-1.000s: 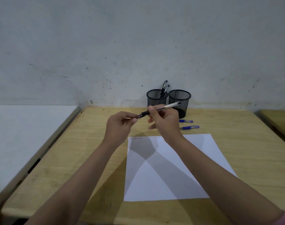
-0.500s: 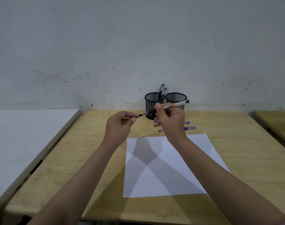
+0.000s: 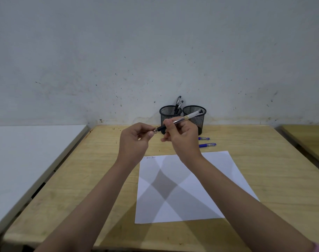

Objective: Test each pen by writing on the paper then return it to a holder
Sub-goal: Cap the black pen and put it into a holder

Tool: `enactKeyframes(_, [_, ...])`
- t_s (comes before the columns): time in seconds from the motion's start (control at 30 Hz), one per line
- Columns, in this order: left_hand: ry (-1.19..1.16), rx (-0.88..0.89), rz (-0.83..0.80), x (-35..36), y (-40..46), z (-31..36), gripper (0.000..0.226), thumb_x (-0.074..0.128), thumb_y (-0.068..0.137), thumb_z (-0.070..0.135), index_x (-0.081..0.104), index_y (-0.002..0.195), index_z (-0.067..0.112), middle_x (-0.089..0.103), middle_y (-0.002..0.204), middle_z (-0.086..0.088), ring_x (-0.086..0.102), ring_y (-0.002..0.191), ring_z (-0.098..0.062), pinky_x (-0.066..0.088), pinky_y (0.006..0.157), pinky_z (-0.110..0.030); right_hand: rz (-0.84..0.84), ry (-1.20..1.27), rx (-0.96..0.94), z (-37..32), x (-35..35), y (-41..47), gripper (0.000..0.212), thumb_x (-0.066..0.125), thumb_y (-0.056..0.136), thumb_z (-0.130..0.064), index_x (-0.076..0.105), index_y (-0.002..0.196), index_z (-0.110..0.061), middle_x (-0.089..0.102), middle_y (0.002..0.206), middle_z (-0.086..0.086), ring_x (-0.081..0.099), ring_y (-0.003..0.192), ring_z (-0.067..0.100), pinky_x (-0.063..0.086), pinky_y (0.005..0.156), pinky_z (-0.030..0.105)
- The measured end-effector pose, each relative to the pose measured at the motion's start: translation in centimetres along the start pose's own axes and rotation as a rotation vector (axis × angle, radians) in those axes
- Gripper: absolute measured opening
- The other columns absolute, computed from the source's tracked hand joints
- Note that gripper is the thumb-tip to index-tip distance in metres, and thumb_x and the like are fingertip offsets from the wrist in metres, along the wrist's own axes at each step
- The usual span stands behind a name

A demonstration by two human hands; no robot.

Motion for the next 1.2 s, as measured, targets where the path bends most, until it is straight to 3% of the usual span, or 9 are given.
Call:
enactKeyframes(0.17, [0.002,0.015,0.038,-0.1,-0.1,-0.2,0.034,0.064,0.078,-0.007,0.068,0.072,0.026,0.070,0.069,0.013,0.066,0.082,-0.026,0.052,0.079,-0.033,-0.011,0.022,0.019,0.5,0.2,-0.1,0.011,0.060,0.090,-0.010,0.061,0.087,0.001,0.052,0.060,0.007,0.053,0.050,0.010,0.057,0.053,0.030])
enactKeyframes(0.37, [0.091,-0.032,0.077,-0.1,1.4,-1.1,0.026,0.063,0.082,0.001,0.067,0.074,0.025,0.069,0.076,0.006,0.062,0.074,-0.016,0.048,0.068,-0.022,-0.019,-0.149,0.223,2.0,0.0,1.0,0.030,0.065,0.087,-0.032,0.063,0.077,-0.003,0.060,0.062,0.006,0.058,0.048,0.007,0.055,0.049,0.027])
enactKeyframes(0.53, [0.177,-0.057,0.046,-0.6,3.2,-2.4,0.023,0.064,0.081,0.003,0.066,0.075,0.025,0.068,0.077,0.008,0.061,0.072,-0.013,0.046,0.067,-0.023,-0.060,-0.703,-0.432,-1.8,-0.4,2.3,0.012,0.075,0.075,-0.019,0.067,0.080,-0.011,0.062,0.073,-0.001,0.055,0.068,0.012,0.046,0.064,0.022])
enactKeyframes(0.67, [0.249,0.010,-0.050,0.5,4.4,-1.6,0.027,0.065,0.081,0.005,0.065,0.074,0.031,0.069,0.080,0.009,0.061,0.075,-0.012,0.046,0.070,-0.020,-0.188,-1.039,-0.625,-1.9,0.2,4.2,0.020,0.070,0.069,-0.023,0.071,0.088,-0.016,0.071,0.084,-0.002,0.060,0.080,0.027,0.043,0.073,0.038])
enactKeyframes(0.8, [0.200,0.062,-0.024,1.0,6.1,-0.8,0.021,0.067,0.082,0.014,0.065,0.101,0.023,0.069,0.088,0.008,0.063,0.082,-0.004,0.044,0.076,-0.012,-0.303,-0.975,-0.653,-2.8,0.1,6.5,0.024,0.070,0.071,-0.016,0.073,0.095,-0.014,0.074,0.079,0.001,0.065,0.072,0.026,0.052,0.069,0.043])
enactKeyframes(0.9, [0.190,0.035,0.011,1.6,7.5,-1.5,0.037,0.068,0.082,0.025,0.058,0.117,0.020,0.067,0.101,0.008,0.061,0.094,-0.002,0.038,0.073,0.002,-0.196,-0.886,-0.588,-4.0,-1.6,9.0,0.046,0.071,0.076,-0.009,0.061,0.120,-0.017,0.071,0.081,0.000,0.065,0.070,0.017,0.056,0.068,0.037])
enactKeyframes(1.03, [0.306,-0.013,-0.026,4.0,9.0,-4.0,0.045,0.066,0.082,0.034,0.056,0.122,0.016,0.061,0.122,0.001,0.055,0.113,-0.011,0.040,0.087,-0.014,-0.053,-0.626,-0.454,-4.7,-4.0,12.8,0.071,0.068,0.080,-0.004,0.035,0.138,-0.026,0.063,0.077,0.002,0.067,0.067,0.012,0.053,0.063,0.019])
enactKeyframes(1.1, [0.381,-0.032,-0.060,5.4,9.8,-5.2,0.052,0.065,0.083,0.037,0.052,0.127,0.012,0.056,0.130,-0.004,0.050,0.121,-0.016,0.038,0.098,-0.024,-0.003,-0.552,-0.410,-4.2,-4.7,14.3,0.070,0.068,0.080,-0.002,0.033,0.137,-0.024,0.062,0.078,0.005,0.066,0.064,0.010,0.050,0.058,0.014])
enactKeyframes(1.2, [0.460,-0.041,-0.094,7.2,10.7,-6.5,0.056,0.062,0.084,0.040,0.050,0.128,0.007,0.055,0.131,-0.008,0.047,0.124,-0.021,0.030,0.095,-0.019,0.010,-0.583,-0.327,-2.1,-5.0,15.7,0.063,0.069,0.078,-0.003,0.038,0.130,-0.022,0.061,0.080,0.004,0.065,0.058,0.008,0.048,0.054,0.011])
Point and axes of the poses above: each hand's wrist, its own y-axis towards the middle knuckle, its own x-axis out of the palm, z = x × y, the point moved 7 cm from there along y, towards the middle knuckle
